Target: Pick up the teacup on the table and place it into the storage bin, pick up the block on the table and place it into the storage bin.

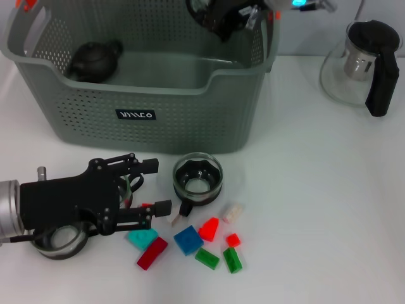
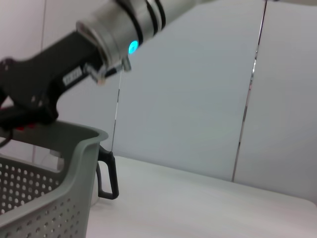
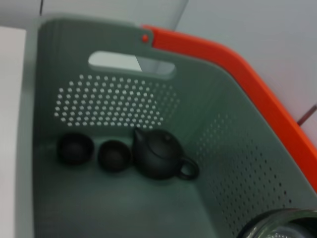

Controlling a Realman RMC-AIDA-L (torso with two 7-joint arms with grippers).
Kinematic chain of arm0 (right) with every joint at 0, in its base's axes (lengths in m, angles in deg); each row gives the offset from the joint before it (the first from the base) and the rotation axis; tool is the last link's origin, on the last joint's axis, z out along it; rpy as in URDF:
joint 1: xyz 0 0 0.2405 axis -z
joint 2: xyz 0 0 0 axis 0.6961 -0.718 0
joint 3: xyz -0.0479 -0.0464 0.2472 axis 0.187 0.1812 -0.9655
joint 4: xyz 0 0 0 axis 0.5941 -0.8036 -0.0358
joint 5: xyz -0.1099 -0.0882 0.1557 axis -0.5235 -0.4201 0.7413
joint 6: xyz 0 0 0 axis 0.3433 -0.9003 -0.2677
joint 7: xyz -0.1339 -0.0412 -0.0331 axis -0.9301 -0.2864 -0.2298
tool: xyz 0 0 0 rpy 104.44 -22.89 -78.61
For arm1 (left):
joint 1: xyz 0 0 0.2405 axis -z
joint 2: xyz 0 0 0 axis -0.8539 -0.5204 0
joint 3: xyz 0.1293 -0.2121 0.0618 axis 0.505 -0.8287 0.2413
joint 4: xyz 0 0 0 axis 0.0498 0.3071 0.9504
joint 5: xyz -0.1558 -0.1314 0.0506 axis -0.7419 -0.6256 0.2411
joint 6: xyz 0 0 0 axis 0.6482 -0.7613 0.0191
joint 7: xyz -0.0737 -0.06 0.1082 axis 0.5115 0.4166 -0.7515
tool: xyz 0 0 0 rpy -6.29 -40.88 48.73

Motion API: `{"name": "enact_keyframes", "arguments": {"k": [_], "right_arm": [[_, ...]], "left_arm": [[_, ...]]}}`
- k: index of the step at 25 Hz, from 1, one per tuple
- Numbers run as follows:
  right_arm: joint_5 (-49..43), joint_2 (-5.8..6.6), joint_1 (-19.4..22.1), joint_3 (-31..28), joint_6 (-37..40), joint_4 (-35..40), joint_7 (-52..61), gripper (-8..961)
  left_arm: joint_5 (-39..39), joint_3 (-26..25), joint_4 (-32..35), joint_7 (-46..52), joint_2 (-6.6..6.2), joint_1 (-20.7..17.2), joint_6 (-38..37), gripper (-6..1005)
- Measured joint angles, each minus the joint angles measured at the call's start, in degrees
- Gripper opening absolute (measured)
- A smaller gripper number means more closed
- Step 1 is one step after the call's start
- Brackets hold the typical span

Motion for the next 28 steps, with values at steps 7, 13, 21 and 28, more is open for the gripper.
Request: {"name": "enact_keyframes", "arguments": {"k": [7,13,21,28], "right_arm": [[0.1,-0.80,-0.5,0.1,-6.9,-5.3,-3.6,50],[1.2,-0.85,-0.5,0.2,-9.9,-8.8,-6.0,50],[2.3,-0.93,-0.3,1.0,-10.9,-9.7,-7.1,54],[2.3,-0.92,-0.1,1.0,-10.9,-9.9,-7.1,78]], "left_arm": [[-0.7,0.0,-0.4,0.0,-0.02,0.1,0.5,798],[-1.3,-0.1,-0.9,-0.1,-0.06,0.2,0.7,798],[-1.8,-0.1,-0.9,-0.2,-0.11,0.3,0.7,797],[-1.8,-0.1,-0.9,-0.2,-0.11,0.3,0.7,798]]}}
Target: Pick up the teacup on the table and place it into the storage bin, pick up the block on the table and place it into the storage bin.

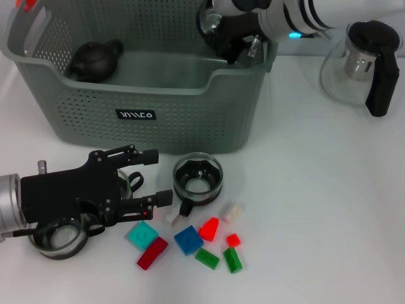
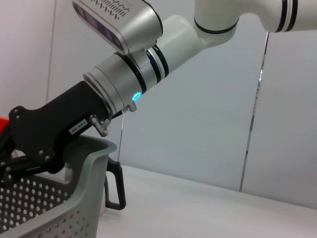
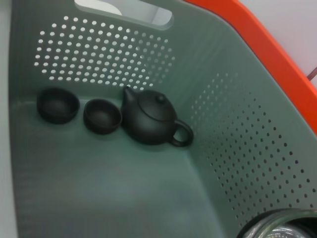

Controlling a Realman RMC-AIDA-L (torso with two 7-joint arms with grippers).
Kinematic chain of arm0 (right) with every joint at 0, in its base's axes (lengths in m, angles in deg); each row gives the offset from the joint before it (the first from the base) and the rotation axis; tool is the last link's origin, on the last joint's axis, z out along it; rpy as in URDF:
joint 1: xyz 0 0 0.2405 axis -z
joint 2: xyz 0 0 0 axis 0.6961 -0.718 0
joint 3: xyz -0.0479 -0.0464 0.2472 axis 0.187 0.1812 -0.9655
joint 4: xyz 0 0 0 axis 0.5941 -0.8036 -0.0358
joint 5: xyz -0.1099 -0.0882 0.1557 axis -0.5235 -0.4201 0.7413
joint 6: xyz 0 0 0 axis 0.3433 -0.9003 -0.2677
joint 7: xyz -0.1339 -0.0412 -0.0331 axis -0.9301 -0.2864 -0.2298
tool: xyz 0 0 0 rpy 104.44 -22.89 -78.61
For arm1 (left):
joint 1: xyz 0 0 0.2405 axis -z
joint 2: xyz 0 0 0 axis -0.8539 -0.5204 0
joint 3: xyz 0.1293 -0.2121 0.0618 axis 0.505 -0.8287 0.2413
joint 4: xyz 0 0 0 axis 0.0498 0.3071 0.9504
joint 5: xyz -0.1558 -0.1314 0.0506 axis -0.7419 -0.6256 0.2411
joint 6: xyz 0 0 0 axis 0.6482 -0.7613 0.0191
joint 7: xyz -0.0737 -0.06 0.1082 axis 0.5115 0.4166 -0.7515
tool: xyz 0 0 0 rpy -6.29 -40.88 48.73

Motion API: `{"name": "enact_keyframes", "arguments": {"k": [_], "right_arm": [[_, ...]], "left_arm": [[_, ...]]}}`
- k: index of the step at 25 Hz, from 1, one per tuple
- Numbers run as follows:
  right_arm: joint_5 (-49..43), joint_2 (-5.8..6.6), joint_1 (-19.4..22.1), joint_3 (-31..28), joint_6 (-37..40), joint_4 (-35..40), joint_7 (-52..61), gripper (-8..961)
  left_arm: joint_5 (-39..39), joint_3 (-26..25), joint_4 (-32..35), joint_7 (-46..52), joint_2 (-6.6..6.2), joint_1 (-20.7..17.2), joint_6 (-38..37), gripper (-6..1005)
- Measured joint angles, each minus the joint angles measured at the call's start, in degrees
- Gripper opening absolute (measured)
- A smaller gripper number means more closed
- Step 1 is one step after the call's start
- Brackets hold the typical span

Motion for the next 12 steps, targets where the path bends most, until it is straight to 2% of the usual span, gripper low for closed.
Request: {"name": "enact_keyframes", "arguments": {"k": [12], "right_arm": [[0.0,-0.14,0.1,0.7,-0.2,-0.4,-0.1,118]], "left_arm": [[0.0,0.0,0.0,0.0,0.06,-0.2,0.1,797]]}}
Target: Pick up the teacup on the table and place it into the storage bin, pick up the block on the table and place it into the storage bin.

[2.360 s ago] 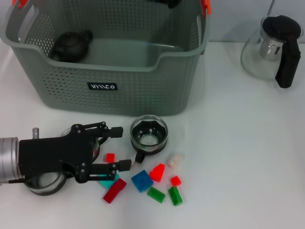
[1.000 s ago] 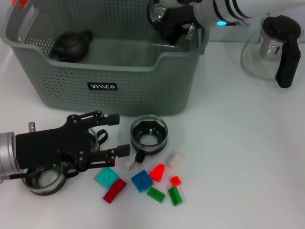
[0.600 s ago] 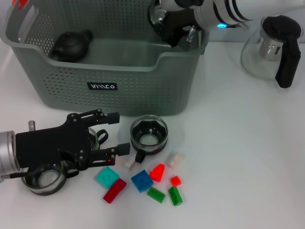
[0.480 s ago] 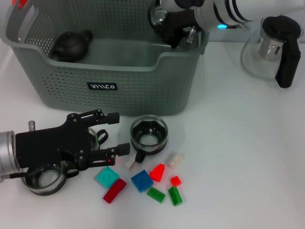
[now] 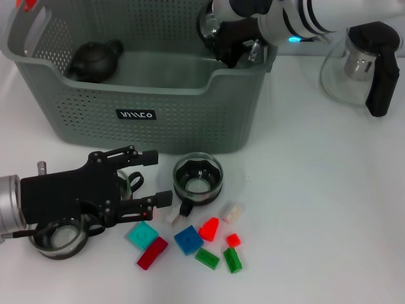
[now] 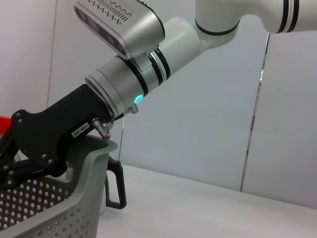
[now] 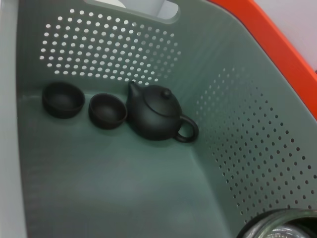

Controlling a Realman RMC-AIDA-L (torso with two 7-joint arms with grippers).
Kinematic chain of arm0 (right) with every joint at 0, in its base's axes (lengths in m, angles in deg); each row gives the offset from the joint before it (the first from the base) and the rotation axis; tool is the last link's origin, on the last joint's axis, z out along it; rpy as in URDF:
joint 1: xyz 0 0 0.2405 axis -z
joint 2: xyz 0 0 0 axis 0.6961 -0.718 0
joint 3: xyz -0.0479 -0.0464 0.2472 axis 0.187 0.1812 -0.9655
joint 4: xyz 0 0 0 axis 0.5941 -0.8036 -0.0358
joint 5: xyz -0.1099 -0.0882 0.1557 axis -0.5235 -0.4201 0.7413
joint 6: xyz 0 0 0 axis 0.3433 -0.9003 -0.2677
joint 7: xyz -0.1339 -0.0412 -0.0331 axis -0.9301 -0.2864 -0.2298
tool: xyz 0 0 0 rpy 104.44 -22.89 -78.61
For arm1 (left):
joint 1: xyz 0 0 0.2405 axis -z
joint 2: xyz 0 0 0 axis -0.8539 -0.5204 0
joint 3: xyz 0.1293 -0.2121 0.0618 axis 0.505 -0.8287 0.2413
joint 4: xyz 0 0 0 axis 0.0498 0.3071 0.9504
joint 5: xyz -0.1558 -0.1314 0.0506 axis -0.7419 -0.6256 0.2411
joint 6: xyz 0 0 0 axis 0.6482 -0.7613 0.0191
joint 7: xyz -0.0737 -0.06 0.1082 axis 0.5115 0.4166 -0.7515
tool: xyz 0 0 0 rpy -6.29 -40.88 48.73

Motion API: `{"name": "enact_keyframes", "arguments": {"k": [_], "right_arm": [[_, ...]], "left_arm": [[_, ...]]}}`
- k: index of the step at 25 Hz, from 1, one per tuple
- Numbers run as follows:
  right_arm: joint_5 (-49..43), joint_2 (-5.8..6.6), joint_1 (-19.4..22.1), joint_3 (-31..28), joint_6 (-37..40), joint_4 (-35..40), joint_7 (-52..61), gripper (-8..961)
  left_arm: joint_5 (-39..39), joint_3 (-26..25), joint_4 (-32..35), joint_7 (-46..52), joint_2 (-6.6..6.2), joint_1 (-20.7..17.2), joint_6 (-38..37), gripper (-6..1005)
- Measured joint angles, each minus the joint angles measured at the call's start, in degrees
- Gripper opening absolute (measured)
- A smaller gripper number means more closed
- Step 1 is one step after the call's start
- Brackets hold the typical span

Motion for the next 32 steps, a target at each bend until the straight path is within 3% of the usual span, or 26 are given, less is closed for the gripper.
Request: {"name": "enact_keyframes", "arguments": {"k": [15,20,23,27,32], "right_arm": [[0.0,-0.12,0.2,0.4,0.4,1.4,0.8,168],[0.0,-0.08,0.3,0.7,0.5,1.8,0.9,334],[0.0,-0.02,0.5,0.7,0.5,3.0,1.0,359],[0.4,-0.03,2.5,0.7,1.2,9.4,1.9,393],[6.7,0.22,7.9,0.3,6.8,25.5,4.0,439]], "left_arm": [[0.0,0.0,0.0,0.0,0.03,-0.1,0.0,798],[0.0,0.0,0.0,0.0,0.03,-0.1,0.0,798],[0.0,0.0,0.0,0.0,0.02,0.0,0.0,798],[0.0,0.0,0.0,0.0,-0.15,0.1,0.0,798],[0.2,0.0,0.3,0.0,-0.27,0.3,0.1,797]]}}
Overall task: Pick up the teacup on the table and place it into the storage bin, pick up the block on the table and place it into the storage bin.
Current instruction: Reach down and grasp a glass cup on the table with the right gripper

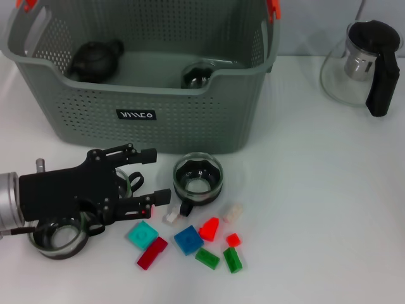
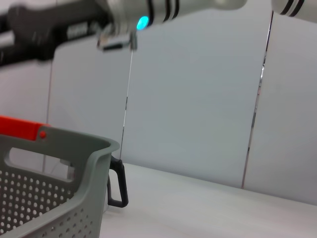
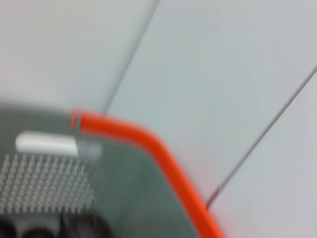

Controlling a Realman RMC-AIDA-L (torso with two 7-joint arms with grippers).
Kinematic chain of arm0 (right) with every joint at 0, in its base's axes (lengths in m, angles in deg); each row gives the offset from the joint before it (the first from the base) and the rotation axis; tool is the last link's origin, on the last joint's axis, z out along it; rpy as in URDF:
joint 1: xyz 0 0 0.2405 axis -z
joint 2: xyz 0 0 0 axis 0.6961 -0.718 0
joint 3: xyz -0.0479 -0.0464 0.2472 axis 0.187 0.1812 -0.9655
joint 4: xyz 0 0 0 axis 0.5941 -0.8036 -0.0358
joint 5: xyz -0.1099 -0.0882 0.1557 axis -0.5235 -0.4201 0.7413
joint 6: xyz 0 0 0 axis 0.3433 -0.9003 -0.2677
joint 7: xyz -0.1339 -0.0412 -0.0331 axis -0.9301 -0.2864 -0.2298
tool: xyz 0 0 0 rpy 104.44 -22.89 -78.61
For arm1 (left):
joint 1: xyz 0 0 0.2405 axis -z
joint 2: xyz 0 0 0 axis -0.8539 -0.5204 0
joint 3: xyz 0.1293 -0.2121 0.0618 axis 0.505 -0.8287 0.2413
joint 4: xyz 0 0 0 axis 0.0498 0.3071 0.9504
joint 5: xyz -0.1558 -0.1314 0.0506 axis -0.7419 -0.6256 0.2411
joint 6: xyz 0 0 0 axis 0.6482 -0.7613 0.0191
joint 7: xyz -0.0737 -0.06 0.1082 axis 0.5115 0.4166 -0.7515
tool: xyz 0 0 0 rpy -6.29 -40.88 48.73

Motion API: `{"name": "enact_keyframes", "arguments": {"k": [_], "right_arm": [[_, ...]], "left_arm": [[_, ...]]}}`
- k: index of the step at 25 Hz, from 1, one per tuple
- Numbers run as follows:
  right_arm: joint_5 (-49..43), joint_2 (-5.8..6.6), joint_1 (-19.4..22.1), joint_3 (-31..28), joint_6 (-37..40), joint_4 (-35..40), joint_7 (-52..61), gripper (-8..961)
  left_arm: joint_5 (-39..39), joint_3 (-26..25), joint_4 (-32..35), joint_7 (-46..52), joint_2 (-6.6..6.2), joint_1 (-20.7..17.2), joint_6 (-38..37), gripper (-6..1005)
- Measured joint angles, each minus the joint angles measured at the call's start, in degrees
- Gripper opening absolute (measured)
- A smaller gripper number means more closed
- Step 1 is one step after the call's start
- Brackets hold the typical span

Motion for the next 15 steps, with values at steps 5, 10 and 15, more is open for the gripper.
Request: {"name": "enact_keyframes", "arguments": {"k": [5,10,15], "right_arm": [[7.0,-0.17,9.3,2.4,10.1,17.8,3.1,487],[17.6,-0.07,21.6,7.2,19.0,32.0,4.2,505],[23.5,0.14,30.8,8.0,27.5,40.7,4.4,503]], "left_arm": [[0.3,0.0,0.2,0.0,-0.06,0.2,0.0,797],[0.3,0.0,0.3,0.0,-0.23,-0.2,-0.1,797],[0.4,0.0,0.4,-0.1,-0.24,-0.4,-0.2,798]]}}
